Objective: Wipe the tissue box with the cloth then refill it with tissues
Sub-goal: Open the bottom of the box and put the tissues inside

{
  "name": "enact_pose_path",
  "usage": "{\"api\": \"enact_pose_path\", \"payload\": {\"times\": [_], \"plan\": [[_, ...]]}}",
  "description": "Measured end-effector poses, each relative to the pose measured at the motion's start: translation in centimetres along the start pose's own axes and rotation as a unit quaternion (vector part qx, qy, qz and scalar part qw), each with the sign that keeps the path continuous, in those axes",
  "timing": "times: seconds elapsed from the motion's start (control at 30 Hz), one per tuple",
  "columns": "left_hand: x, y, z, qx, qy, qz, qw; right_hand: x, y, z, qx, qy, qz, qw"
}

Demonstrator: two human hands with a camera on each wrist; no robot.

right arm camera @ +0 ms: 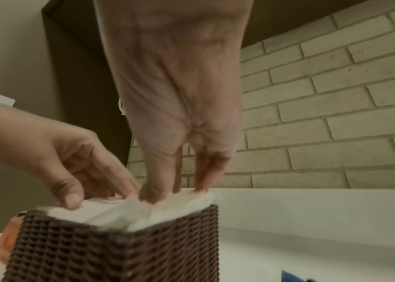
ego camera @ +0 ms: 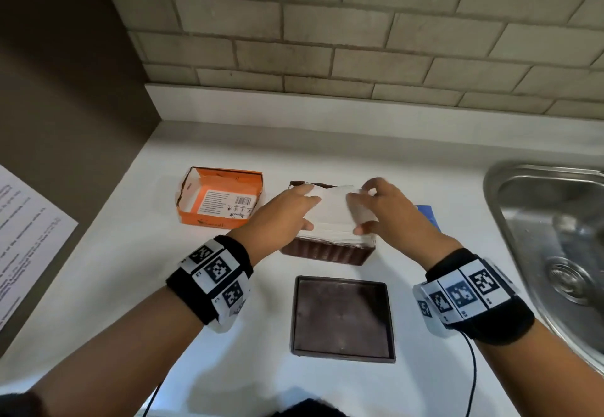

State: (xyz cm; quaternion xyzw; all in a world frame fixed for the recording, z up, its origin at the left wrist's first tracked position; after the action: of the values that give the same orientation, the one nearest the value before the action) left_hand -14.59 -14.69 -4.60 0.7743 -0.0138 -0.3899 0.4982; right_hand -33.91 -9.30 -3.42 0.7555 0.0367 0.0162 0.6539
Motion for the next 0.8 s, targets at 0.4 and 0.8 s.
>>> {"api": "enact_pose_path", "payload": {"times": [0.4, 0.8], "plan": [[-0.7, -1.1, 0.7, 0.072, 0.029, 0.078, 0.994, 0.9, -0.4, 1.2, 0.035, 0.049, -0.147, 0.987], [1.1, -1.2, -6.0, -0.229, -0.108, -0.137, 0.958, -0.7, -1.0, -7.1, -0.152, -0.071, 0.112, 0.98]]}}
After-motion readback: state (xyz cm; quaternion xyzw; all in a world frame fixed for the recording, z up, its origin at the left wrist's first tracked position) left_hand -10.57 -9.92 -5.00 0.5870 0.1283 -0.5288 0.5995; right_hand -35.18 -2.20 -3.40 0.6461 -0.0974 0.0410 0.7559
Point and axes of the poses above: each hand's wrist, its own z-axis towards the middle knuckle, its own y-axis out of the back of the hand, x = y × z, the point moved 1 cm from there along z, towards the middle knuckle, and after that the axes turned 15 degrees about -z, right-handed, at the moved point
